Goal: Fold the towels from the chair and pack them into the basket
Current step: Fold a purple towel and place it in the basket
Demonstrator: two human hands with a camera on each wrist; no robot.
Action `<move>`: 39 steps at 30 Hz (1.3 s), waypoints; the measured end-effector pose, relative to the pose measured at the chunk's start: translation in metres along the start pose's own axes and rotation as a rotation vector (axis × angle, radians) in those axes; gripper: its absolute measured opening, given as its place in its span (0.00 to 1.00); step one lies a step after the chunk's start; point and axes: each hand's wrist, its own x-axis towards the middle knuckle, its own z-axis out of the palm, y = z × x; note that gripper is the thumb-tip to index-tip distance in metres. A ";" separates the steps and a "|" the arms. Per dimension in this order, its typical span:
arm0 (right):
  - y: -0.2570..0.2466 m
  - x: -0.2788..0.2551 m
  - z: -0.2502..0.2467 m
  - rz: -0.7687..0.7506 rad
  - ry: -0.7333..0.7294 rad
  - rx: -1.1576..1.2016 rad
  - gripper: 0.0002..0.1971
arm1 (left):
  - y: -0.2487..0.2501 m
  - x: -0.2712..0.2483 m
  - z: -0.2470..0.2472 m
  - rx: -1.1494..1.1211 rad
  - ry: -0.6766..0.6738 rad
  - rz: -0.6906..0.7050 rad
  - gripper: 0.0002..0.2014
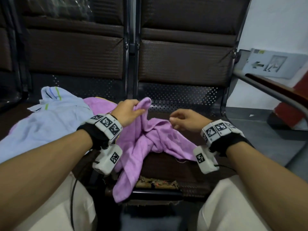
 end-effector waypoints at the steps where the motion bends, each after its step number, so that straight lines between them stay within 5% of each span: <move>1: 0.006 -0.003 -0.003 0.035 -0.030 -0.115 0.16 | 0.002 -0.002 0.002 0.017 -0.031 0.014 0.09; 12: 0.031 -0.041 -0.001 0.306 -0.563 -0.805 0.27 | 0.023 0.002 0.012 -0.068 -0.174 0.092 0.07; 16: 0.039 -0.047 0.002 0.205 -0.439 -0.866 0.10 | 0.024 0.005 0.017 -0.130 -0.240 0.047 0.07; 20: 0.040 -0.050 -0.004 0.223 -0.398 -0.750 0.09 | 0.021 0.008 0.018 -0.155 -0.277 -0.076 0.14; 24: 0.047 -0.052 -0.007 0.244 -0.534 -0.867 0.25 | 0.020 0.009 0.016 -0.228 -0.291 -0.102 0.20; 27: 0.051 -0.052 -0.001 0.201 -0.448 -0.856 0.19 | 0.017 0.007 0.020 -0.314 -0.325 -0.086 0.23; 33: 0.025 -0.040 -0.004 0.135 -0.134 -0.533 0.03 | 0.023 0.008 0.019 -0.313 -0.171 -0.042 0.11; 39: -0.034 -0.028 -0.006 -0.001 0.070 0.508 0.06 | 0.025 0.012 0.000 -0.273 -0.045 0.118 0.08</move>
